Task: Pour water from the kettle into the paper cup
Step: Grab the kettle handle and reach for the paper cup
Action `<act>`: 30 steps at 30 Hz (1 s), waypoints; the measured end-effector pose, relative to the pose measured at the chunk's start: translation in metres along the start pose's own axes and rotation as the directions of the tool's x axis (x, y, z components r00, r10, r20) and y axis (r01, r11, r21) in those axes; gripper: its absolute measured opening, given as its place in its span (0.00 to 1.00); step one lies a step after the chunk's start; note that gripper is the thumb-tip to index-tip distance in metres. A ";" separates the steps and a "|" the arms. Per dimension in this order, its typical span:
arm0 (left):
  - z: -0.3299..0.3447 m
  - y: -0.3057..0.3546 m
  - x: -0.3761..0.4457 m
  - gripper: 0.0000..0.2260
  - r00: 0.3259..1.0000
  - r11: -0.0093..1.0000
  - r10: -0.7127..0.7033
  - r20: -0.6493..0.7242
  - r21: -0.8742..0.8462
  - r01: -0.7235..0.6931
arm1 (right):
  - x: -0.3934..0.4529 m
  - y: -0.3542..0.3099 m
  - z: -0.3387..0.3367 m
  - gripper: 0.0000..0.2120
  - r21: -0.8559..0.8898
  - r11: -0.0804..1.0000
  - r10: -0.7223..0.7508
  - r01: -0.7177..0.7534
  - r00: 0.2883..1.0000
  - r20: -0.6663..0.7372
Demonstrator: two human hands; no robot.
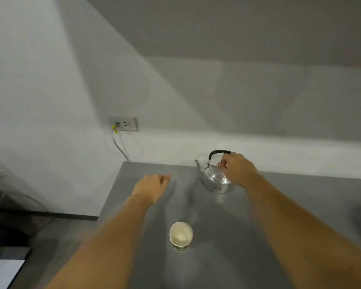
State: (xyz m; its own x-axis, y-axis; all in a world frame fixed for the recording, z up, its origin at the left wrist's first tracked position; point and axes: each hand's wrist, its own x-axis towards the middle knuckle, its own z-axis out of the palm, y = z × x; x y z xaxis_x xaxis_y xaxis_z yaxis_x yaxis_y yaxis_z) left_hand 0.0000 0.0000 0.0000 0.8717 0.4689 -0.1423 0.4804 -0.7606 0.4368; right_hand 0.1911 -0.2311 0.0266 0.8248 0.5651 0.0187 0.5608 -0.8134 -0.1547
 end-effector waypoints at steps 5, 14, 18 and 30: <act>0.004 -0.004 0.002 0.24 1.000 0.999 -0.004 0.005 -0.047 0.004 | 0.009 0.015 0.005 0.19 -0.140 0.989 -0.048 0.039 0.997 -0.063; 0.020 -0.003 0.041 0.25 0.999 0.997 -0.030 0.013 -0.075 0.031 | 0.059 0.049 0.027 0.24 0.030 0.999 0.034 -0.036 0.999 0.035; 0.027 -0.006 0.046 0.26 0.999 0.994 -0.042 0.027 -0.100 0.045 | 0.072 0.046 0.033 0.28 0.193 0.974 0.107 -0.123 0.990 0.087; 0.048 -0.040 0.021 0.25 0.993 0.982 -0.102 0.056 -0.153 0.109 | 0.062 0.031 0.031 0.33 0.401 0.880 0.213 -0.254 0.966 0.145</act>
State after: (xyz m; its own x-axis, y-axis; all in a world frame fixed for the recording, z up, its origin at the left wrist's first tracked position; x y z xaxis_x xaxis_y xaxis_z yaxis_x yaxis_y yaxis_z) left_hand 0.0034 0.0185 -0.0631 0.8225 0.5177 -0.2355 0.5521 -0.6272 0.5494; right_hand 0.2572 -0.2170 -0.0077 0.9059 0.3928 -0.1584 0.2548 -0.8041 -0.5372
